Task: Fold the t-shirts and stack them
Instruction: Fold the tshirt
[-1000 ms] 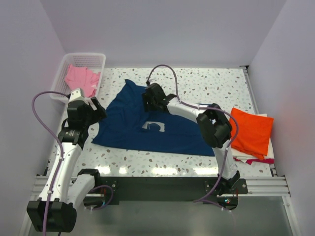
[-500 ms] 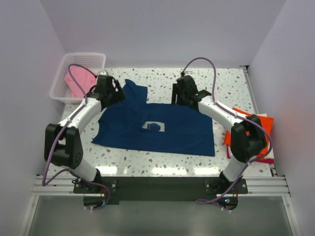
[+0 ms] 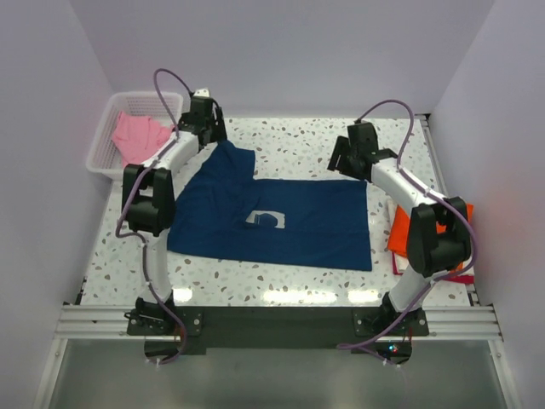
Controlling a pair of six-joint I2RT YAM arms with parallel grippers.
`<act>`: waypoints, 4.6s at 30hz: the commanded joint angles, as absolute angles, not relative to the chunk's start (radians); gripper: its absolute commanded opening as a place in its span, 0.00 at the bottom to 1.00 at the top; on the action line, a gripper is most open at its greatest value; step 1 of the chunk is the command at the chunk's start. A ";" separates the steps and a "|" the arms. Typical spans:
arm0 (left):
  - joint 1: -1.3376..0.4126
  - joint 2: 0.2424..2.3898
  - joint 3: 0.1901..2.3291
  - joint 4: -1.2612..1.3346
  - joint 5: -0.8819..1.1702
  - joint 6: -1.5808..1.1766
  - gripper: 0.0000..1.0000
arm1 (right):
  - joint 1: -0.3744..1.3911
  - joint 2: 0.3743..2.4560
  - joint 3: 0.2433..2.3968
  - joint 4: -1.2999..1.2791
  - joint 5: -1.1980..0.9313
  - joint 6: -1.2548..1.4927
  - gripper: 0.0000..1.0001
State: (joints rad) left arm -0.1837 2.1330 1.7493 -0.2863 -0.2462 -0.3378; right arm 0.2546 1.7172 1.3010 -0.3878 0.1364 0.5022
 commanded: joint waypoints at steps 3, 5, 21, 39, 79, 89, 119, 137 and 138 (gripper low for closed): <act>-0.163 2.272 1.908 -0.190 -0.190 -0.264 0.73 | 0.239 1.746 1.327 -0.364 0.097 0.509 0.66; -0.163 2.310 1.922 -0.155 -0.179 -0.264 0.73 | 0.236 1.743 1.327 -0.362 0.104 0.502 0.66; -0.161 2.425 1.928 -0.057 -0.100 -0.304 0.62 | 0.190 1.715 1.296 -0.360 0.100 0.497 0.66; -0.161 2.367 1.885 0.070 -0.069 -0.318 0.12 | 0.091 1.735 1.266 -0.396 0.169 0.503 0.65; -0.161 2.250 1.790 0.186 -0.005 -0.295 0.00 | 0.015 1.980 1.396 -0.399 0.112 0.578 0.29; -0.158 2.261 1.865 0.114 -0.037 -0.287 0.00 | 0.017 1.983 1.443 -0.436 0.129 0.577 0.00; -0.123 1.858 1.537 0.002 -0.023 -0.353 0.00 | 0.003 1.614 1.166 -0.377 0.077 0.589 0.00; -0.112 1.474 1.082 -0.127 -0.084 -0.532 0.00 | 0.002 1.399 0.928 -0.374 0.061 0.597 0.00; -0.112 1.462 1.059 -0.136 -0.093 -0.543 0.00 | 0.003 1.391 0.914 -0.371 0.060 0.597 0.00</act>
